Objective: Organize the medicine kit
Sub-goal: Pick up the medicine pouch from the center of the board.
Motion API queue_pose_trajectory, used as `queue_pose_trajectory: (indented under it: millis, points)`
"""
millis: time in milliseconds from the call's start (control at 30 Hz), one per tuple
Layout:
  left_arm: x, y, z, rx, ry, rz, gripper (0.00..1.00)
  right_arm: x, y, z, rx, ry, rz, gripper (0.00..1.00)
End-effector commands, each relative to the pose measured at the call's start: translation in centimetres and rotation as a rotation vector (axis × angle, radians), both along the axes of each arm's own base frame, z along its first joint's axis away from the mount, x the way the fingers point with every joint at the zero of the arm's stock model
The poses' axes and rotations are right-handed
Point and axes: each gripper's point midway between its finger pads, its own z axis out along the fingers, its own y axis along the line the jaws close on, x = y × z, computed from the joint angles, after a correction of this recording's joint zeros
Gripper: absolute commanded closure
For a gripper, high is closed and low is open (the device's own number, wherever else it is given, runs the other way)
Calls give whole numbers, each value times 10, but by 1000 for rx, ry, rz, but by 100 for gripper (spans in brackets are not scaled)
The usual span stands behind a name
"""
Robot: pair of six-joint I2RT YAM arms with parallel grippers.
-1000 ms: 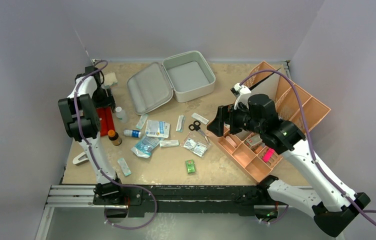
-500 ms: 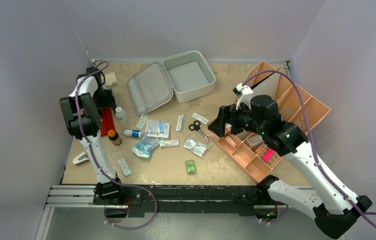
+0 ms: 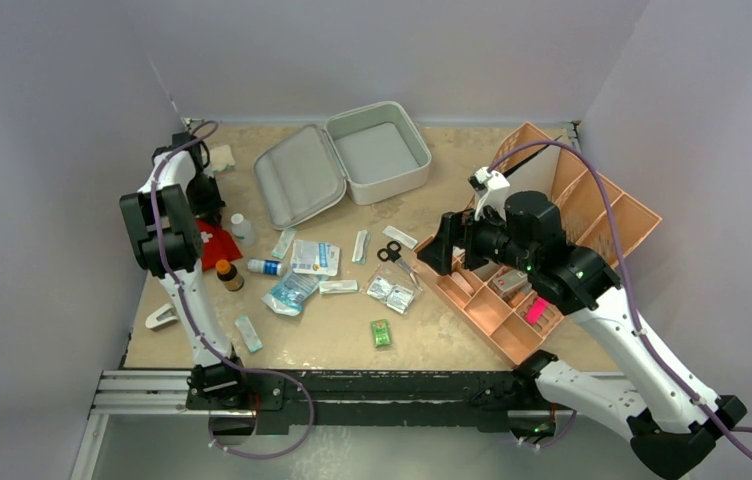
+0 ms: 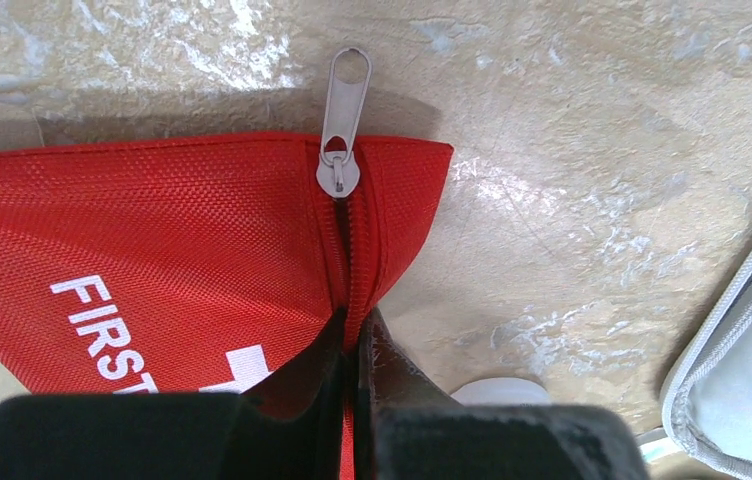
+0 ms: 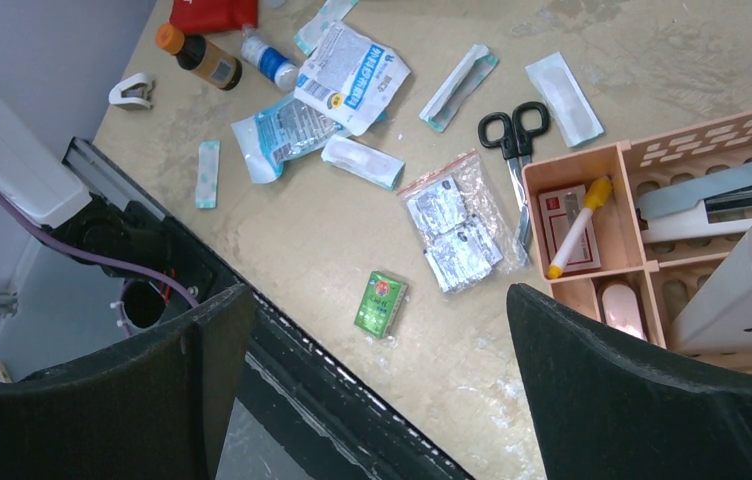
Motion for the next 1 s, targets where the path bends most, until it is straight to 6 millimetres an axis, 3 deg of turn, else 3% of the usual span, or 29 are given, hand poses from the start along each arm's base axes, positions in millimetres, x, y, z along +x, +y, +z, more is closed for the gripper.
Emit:
queue_pose_trajectory:
  millis: [0,200,633,767,967]
  points:
    - [12,2,6,-11,-24,17,100,-1,1,23,34,-55,9,2]
    - [27,11,68,46,-137,71,100,-4,3,24,59,-40,10,2]
    - [28,11,208,108,-406,89,100,2,-7,39,66,-54,-74,4]
    - [21,-6,245,51,-487,33,100,5,-12,42,54,-60,-108,4]
    - [9,-71,287,-252,-639,-79,100,6,-8,42,63,-42,-101,5]
